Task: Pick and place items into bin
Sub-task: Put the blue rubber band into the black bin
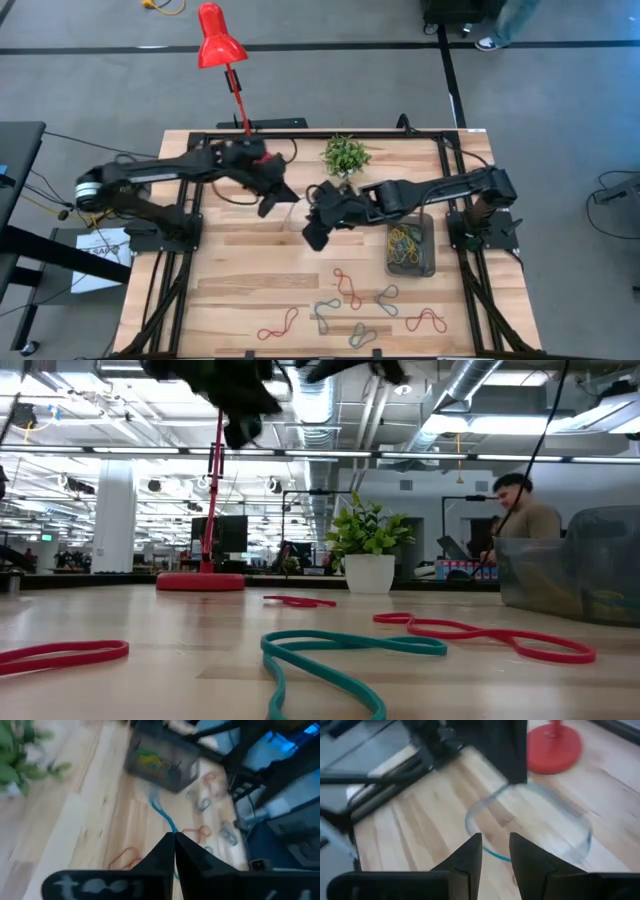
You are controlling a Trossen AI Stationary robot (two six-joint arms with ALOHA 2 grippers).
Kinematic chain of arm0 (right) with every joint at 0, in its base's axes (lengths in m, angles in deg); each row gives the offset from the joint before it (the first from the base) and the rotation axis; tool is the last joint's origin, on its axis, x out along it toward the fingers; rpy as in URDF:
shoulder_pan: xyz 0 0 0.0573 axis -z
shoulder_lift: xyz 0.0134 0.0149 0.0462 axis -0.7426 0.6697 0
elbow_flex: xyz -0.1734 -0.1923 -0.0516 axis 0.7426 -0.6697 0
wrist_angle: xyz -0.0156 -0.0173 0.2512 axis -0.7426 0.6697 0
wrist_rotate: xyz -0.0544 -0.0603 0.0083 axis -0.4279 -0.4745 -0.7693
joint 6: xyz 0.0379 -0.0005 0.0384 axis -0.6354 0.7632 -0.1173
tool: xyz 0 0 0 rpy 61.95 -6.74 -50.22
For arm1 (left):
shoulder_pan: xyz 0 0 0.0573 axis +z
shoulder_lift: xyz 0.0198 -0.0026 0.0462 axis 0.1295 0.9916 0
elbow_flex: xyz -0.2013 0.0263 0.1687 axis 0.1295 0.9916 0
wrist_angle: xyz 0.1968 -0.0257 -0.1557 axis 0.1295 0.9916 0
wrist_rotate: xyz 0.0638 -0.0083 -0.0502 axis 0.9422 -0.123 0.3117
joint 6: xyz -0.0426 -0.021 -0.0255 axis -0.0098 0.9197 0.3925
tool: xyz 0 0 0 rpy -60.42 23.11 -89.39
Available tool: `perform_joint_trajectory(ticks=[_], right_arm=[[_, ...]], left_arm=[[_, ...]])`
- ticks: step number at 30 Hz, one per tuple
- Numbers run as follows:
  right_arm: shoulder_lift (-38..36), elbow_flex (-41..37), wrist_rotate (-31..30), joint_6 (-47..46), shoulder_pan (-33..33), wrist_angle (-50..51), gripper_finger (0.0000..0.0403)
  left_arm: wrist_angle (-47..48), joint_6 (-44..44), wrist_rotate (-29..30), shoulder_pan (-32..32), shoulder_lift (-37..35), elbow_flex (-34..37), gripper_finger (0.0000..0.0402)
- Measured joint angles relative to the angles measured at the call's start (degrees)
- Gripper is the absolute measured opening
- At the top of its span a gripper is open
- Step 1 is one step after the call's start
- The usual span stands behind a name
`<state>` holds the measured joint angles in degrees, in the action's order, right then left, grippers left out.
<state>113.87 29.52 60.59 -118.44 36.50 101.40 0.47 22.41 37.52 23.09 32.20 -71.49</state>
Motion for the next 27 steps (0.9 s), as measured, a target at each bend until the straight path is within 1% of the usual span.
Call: perform_joint_trajectory(ticks=[3, 8, 11, 15, 18, 22, 27], right_arm=[[1.7, 0.1, 2.3, 4.0, 1.0, -7.5, 0.0093], [3.3, 0.1, 6.7, 6.1, 2.9, -12.6, 0.0093], [3.4, 0.0, 8.5, 7.1, 3.8, -13.9, 0.0093], [3.5, 0.0, 8.7, 7.3, 4.1, -15.0, 0.0093], [3.5, 0.0, 8.9, 7.3, 4.3, -14.9, 0.0093], [3.5, 0.0, 8.8, 7.3, 4.3, -14.9, 0.0093], [3.5, -0.1, 10.1, 7.2, 4.1, -15.1, 0.0093]], left_arm=[[0.1, 1.9, 1.6, -1.8, -3.8, 0.0, 0.0], [0.3, 2.9, 3.5, -5.0, -7.9, 0.0, 0.0], [1.5, 4.0, 4.9, -7.1, -8.9, 0.0, 0.0], [1.6, 4.7, 6.1, -9.7, -9.3, 0.0, 0.0], [1.5, 4.7, 8.2, -11.3, -9.3, 0.0, 0.0], [1.7, 4.9, 10.2, -11.9, -9.3, 0.0, 0.0], [1.7, 5.1, 14.4, -12.1, -9.4, 0.0, 0.0]])
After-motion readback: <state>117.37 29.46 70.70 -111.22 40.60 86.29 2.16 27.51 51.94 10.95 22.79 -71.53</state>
